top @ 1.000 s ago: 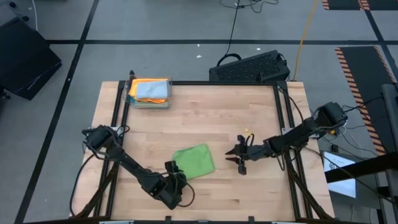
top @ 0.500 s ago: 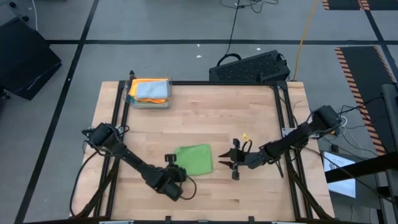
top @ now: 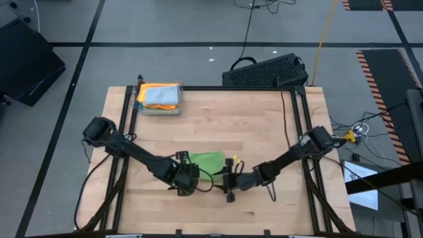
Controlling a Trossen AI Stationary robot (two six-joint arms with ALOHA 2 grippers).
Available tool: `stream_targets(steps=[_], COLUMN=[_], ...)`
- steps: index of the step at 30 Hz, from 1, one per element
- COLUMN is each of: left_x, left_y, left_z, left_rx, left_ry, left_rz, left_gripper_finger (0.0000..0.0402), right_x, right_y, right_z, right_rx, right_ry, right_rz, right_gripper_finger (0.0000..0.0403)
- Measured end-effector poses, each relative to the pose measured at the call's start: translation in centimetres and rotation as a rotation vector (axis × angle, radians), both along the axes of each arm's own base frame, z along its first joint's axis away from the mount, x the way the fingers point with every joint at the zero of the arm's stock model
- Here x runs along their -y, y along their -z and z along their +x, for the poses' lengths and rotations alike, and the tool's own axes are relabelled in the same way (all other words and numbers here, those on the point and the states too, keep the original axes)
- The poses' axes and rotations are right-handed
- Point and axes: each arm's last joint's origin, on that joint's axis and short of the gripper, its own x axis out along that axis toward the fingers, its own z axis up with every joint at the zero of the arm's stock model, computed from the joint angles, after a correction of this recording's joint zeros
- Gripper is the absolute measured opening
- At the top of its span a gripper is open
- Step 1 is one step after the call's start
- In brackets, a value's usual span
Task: Fold microfiber towels
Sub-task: Fold the green microfiber cloth
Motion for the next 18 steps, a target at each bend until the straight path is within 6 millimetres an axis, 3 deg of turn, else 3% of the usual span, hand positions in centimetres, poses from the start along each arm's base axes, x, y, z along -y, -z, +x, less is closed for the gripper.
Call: stream_targets(steps=[6,10,13,18], left_x=[-0.3,-0.1,-0.1,-0.3], left_y=[-0.2,-0.2,-0.2,-0.2], left_z=[0.2,0.2,0.1,0.1], left_rx=[0.012,0.013,0.015,0.034], left_ry=[-0.01,-0.001,-0.009,-0.051], left_rz=[-0.009,-0.008,-0.006,0.022], left_gripper_finger=[0.0013,0.001,0.0023,0.0029], right_x=[-0.3,0.3,0.8,1.2], right_y=[1.3,2.2,2.0,2.0], right_z=[1.6,1.7,1.9,2.2], right_rx=[-0.016,-0.032,-0.026,-0.028], right_ry=[0.092,0.151,0.167,0.144], right_rz=[-0.068,-0.132,-0.117,-0.083], right_gripper_finger=[0.0219,0.0203,0.0158,0.0028])
